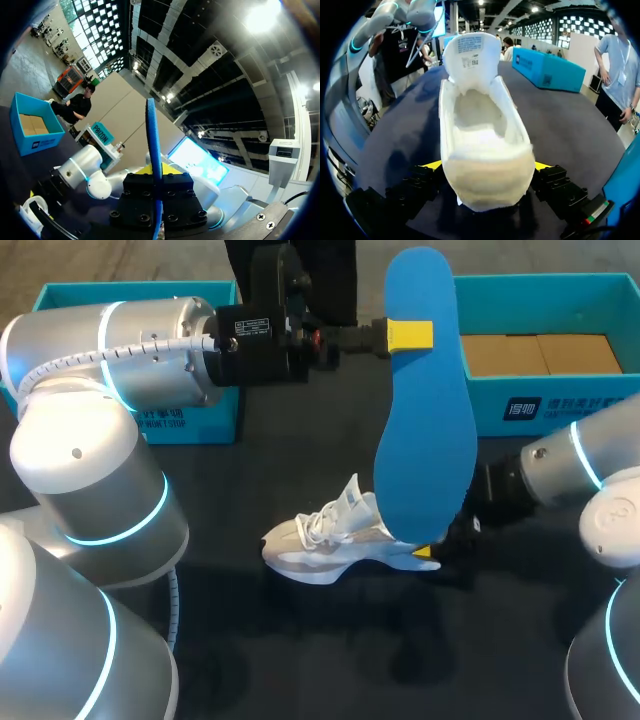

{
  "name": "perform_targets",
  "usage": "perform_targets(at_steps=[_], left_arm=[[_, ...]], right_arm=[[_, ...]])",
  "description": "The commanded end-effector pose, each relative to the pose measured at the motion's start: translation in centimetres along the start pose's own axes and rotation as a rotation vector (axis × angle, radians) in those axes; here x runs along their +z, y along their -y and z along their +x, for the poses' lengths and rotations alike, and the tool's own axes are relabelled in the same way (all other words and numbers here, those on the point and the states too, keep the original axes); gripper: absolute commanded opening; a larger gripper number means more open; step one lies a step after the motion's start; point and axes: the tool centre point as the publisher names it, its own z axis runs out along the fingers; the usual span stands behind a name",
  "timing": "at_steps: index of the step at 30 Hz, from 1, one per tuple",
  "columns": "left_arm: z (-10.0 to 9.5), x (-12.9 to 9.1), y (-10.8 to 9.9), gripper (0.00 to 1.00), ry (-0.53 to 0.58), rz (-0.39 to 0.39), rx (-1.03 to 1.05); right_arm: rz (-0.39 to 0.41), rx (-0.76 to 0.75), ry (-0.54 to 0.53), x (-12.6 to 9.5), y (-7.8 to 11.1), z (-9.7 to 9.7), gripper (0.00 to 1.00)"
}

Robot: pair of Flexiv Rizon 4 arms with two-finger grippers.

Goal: Take the shoe out of the shoebox, open the shoe tongue, remove and reinsert the insole, then place the shoe into the shoebox

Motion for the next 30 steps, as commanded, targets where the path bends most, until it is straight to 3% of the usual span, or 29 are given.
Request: perform_targets(at_steps=[1, 20, 30], left_arm=[[0.0, 0.0, -0.2, 0.0, 0.001, 0.002, 0.001], [0.0, 0.0, -0.2, 0.0, 0.001, 0.002, 0.001], [0.0, 0.0, -0.2, 0.0, 0.001, 0.002, 0.001]], right_arm=[[0.142, 0.0, -0.006, -0.8, -1.7, -0.3, 1.0], [0.472, 0.004, 0.061, -3.3, -5.2, 0.5, 1.0], [0.583, 0.009, 0.074, -4.7, -5.8, 1.1, 1.0]])
